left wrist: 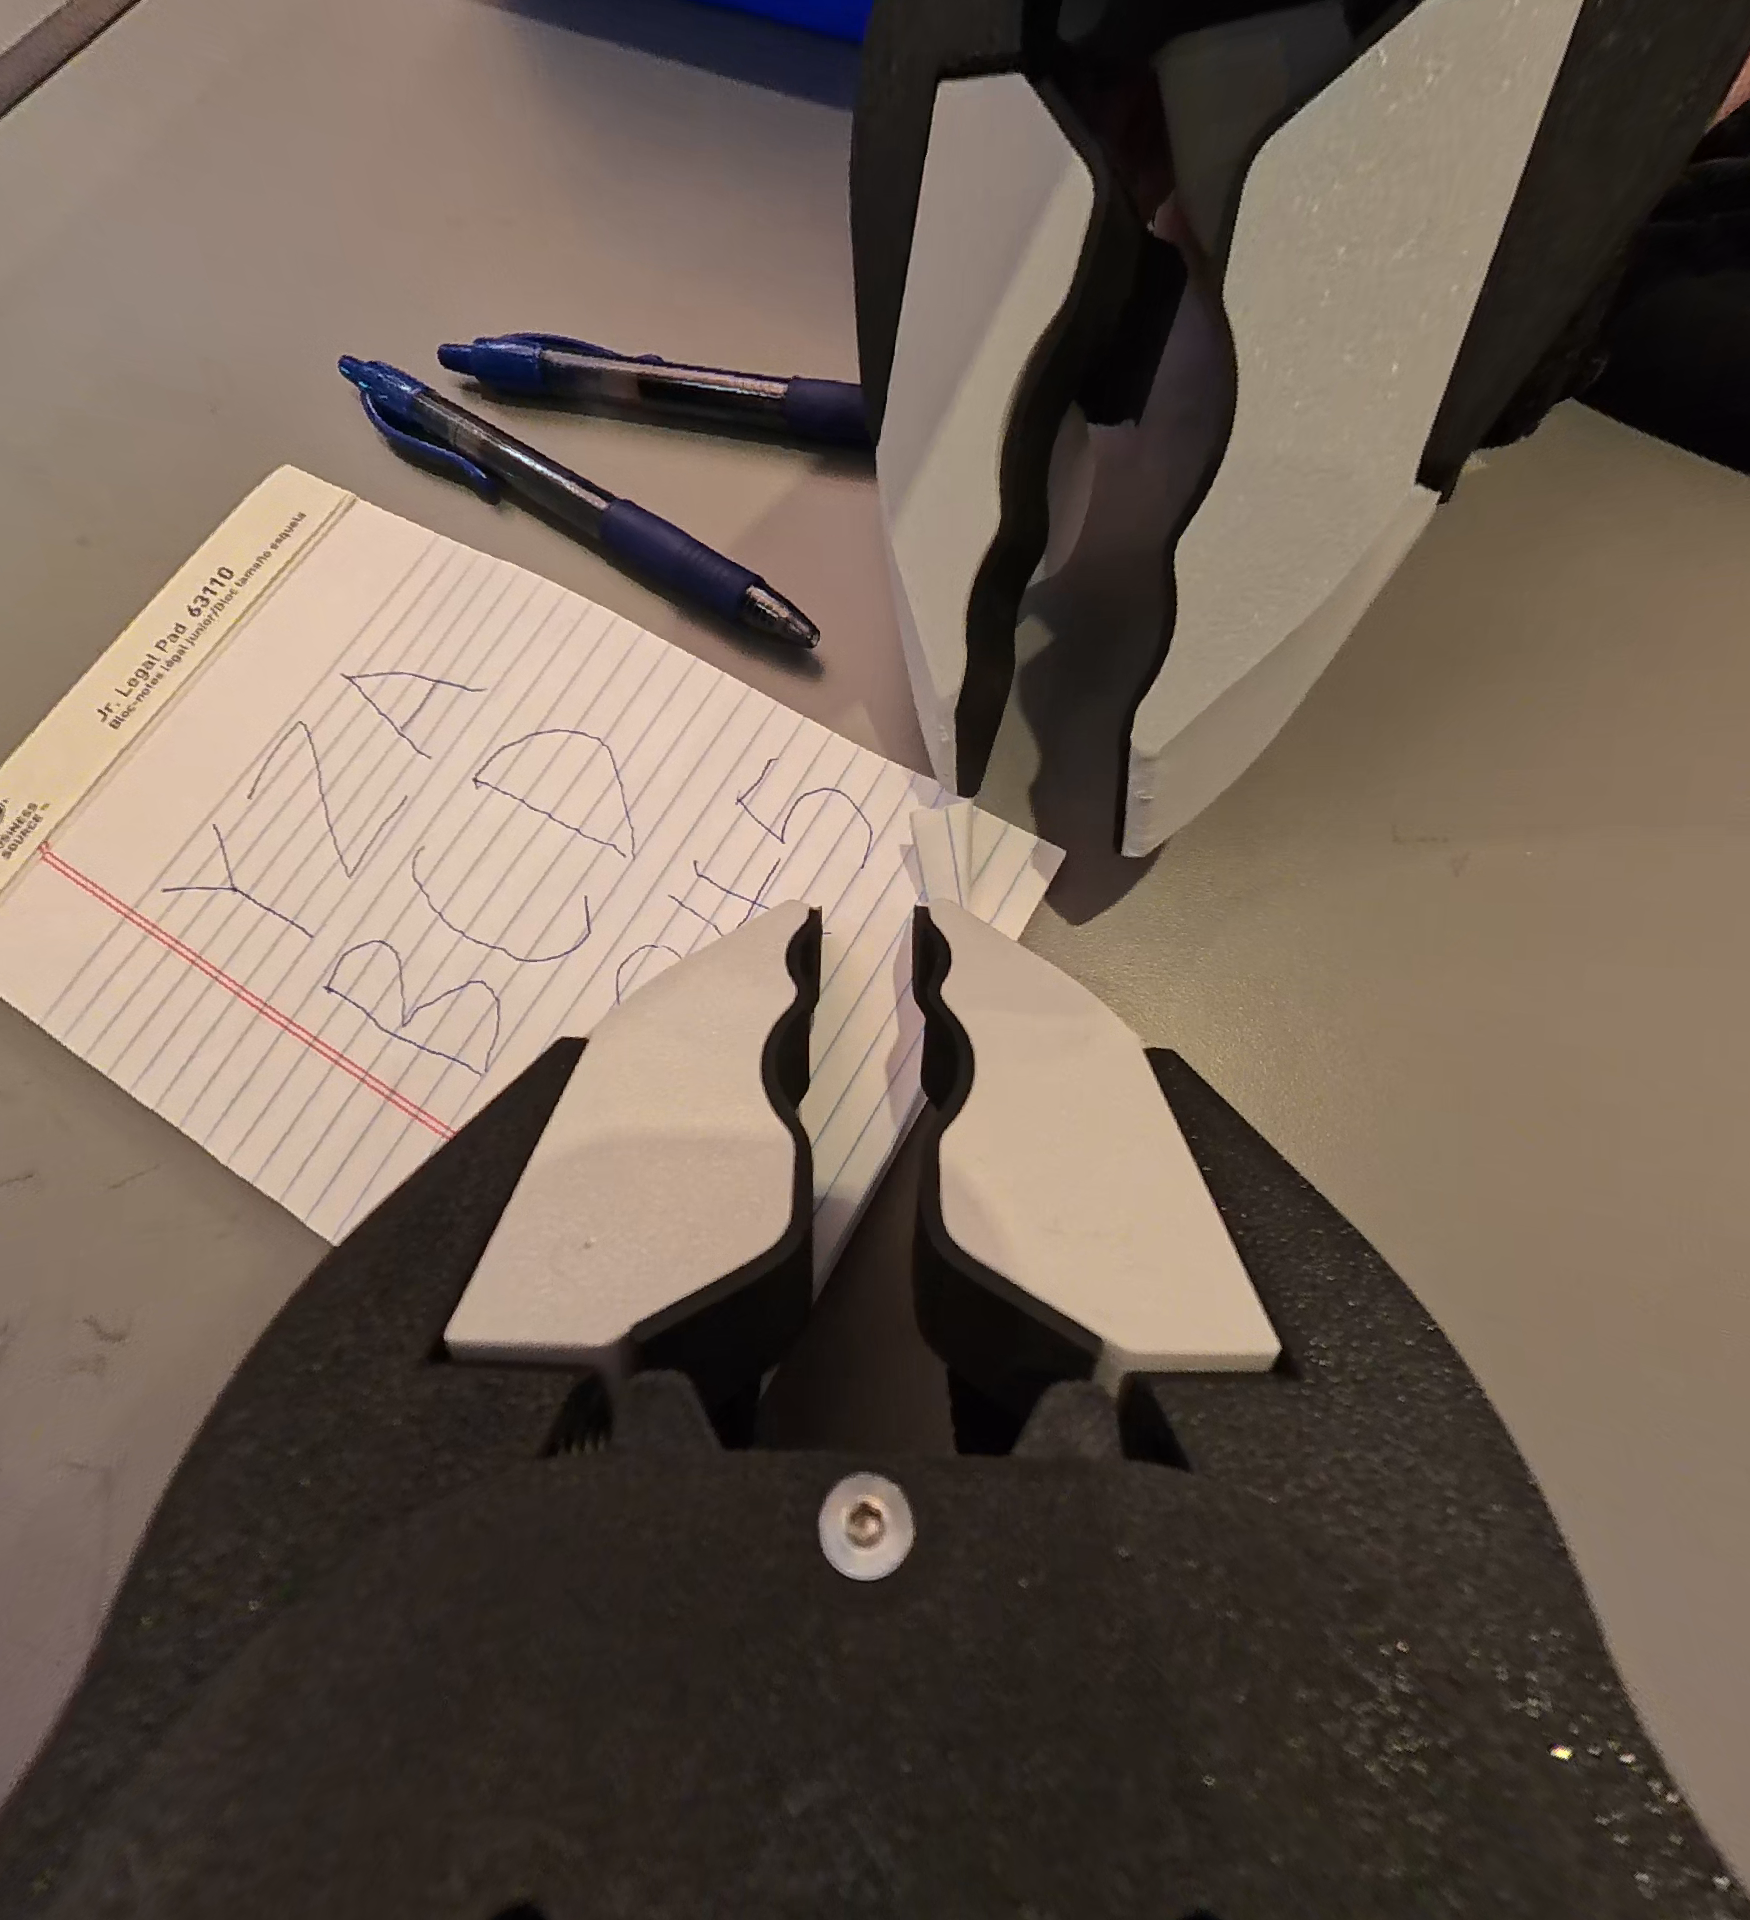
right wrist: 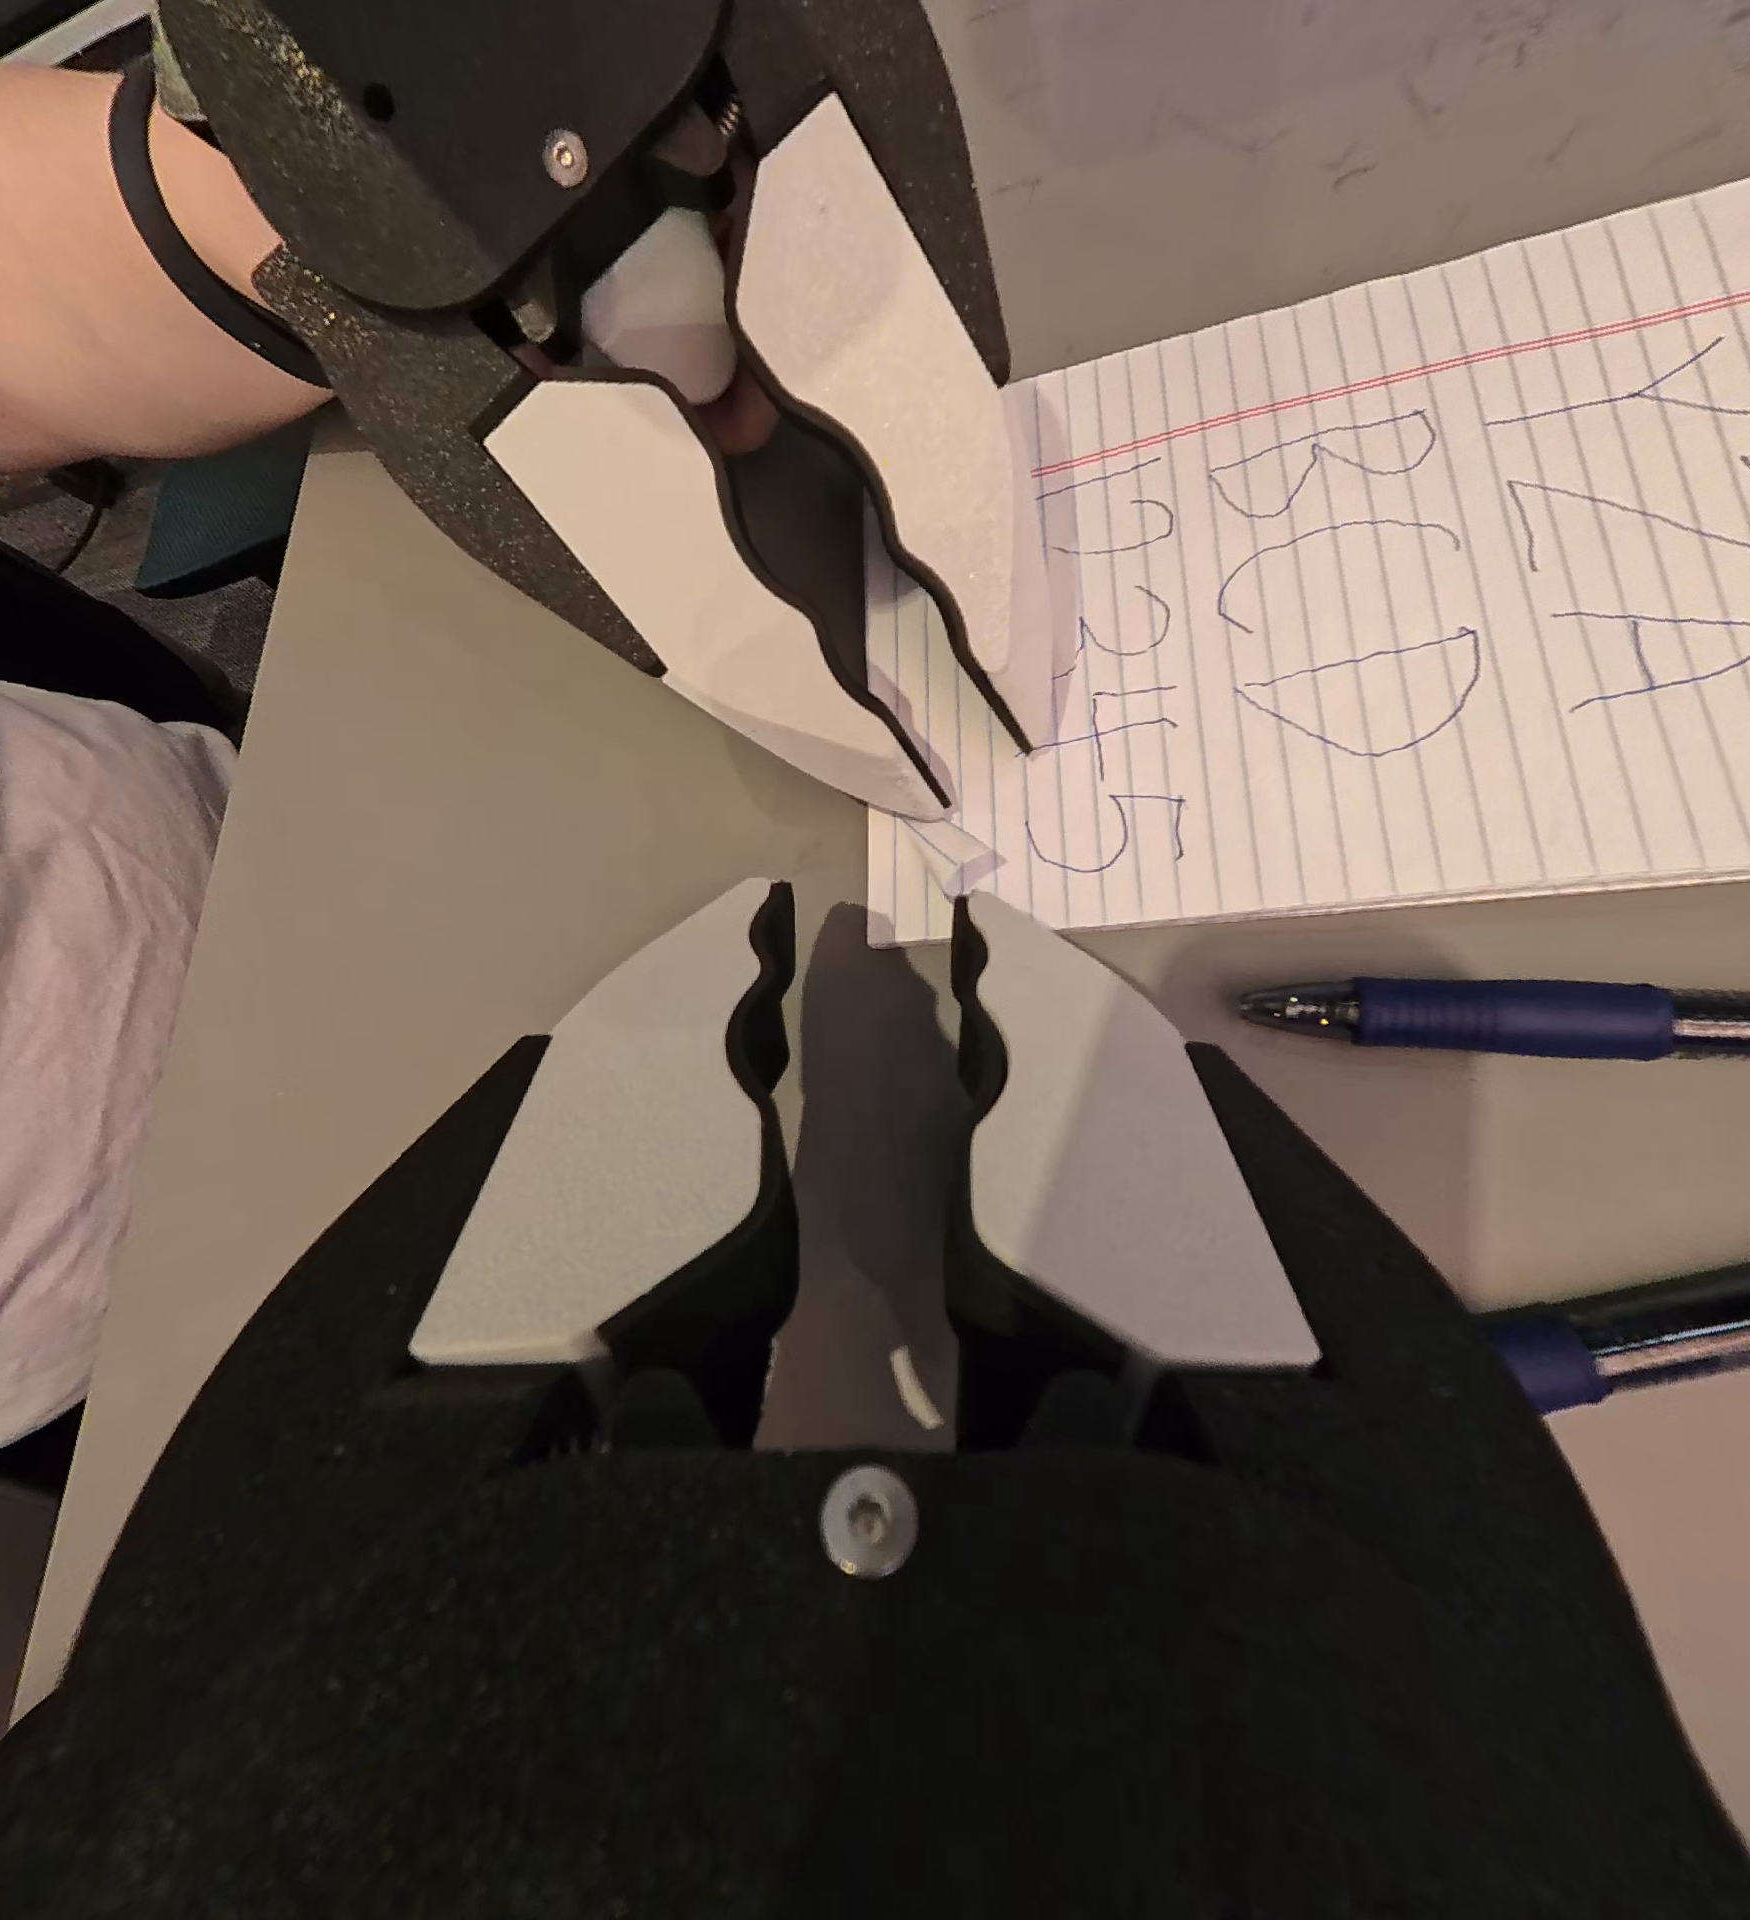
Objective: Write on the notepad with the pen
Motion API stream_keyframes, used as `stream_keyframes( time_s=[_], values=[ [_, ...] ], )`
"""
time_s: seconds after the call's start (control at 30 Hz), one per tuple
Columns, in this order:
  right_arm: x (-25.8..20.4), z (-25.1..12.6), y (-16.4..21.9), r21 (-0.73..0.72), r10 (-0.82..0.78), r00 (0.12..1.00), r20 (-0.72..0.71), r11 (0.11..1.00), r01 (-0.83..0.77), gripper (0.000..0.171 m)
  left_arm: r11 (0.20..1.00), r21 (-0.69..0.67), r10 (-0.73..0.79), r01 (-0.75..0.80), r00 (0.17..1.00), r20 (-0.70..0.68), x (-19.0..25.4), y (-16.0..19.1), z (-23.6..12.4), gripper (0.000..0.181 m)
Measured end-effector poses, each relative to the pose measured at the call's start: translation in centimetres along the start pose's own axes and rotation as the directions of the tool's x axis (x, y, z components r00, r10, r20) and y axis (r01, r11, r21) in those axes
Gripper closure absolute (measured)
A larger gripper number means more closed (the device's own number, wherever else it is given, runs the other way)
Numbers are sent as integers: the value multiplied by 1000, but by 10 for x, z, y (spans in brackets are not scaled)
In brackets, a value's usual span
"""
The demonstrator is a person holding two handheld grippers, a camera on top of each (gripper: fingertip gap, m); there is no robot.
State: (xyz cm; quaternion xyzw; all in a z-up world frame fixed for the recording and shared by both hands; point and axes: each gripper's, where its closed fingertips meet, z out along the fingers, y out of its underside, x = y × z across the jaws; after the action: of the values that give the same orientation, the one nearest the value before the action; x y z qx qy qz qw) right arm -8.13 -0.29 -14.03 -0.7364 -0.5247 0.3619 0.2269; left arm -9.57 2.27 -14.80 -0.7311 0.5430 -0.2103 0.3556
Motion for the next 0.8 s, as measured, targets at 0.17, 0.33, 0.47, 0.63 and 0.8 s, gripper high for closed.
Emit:
stream_keyframes(
  time_s=[0.17, 0.33, 0.47, 0.63, 0.8],
  values=[
    [4, 1, -4, 19, -50, 998, -38, 999, 51, 146, 1000, -1, 1, -1, 1000, 0, -1, 0, 0, 166],
    [9, 4, -4, 9, -140, 986, -92, 990, 141, 152, 1000, 2, -4, 4, 1000, -1, -1, 0, -1, 167],
    [13, 10, -3, -1, -165, 980, -108, 986, 166, 158, 1000, 0, -1, 1, 1000, 4, -2, 0, 0, 167],
    [13, 11, -4, 8, -197, 973, -120, 980, 200, 166, 1000, 1, -3, 3, 1000, 6, -2, 1, -1, 167],
    [11, 11, -5, 12, -207, 972, -110, 978, 209, 167, 1000, 6, -24, 24, 1000, 2, -3, 1, -2, 166]
  ],
)
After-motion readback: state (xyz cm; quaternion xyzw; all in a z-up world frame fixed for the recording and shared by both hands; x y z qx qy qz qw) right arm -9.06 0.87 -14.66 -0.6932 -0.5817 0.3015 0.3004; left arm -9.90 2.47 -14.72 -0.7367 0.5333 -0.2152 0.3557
